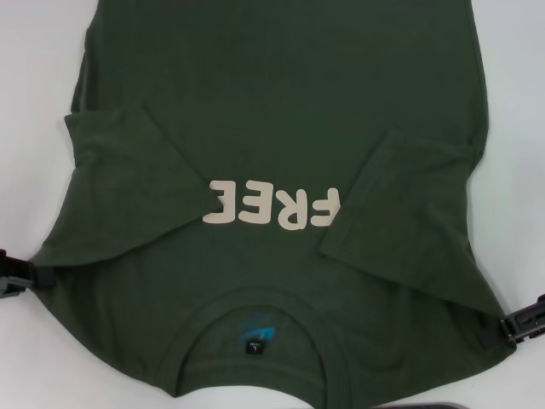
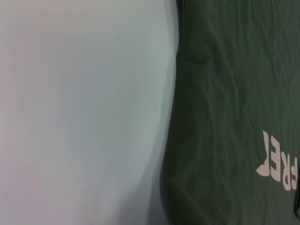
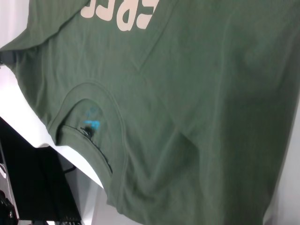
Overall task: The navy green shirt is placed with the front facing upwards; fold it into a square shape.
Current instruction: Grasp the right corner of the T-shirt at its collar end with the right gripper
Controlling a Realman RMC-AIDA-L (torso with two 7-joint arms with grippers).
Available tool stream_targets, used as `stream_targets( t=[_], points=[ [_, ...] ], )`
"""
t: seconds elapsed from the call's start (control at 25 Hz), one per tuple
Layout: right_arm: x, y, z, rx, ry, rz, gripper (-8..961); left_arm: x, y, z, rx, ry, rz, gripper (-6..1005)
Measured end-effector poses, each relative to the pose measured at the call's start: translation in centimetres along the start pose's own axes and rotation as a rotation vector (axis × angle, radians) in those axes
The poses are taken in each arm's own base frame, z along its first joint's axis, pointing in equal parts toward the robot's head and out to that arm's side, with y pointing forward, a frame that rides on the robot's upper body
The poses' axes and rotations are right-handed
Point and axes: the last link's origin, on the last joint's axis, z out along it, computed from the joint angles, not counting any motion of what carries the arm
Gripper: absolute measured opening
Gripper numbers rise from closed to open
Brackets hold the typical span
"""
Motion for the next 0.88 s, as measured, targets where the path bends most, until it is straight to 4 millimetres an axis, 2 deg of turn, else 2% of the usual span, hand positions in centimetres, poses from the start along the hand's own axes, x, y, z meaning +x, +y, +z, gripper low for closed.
stream_targets(
  t=[0.88],
  points=[
    [-0.7,0.6,1.2,-0.003,0.016,-0.028,852,0.1,0.1,-0.1,0.004,0.001,0.006,34]
  ],
)
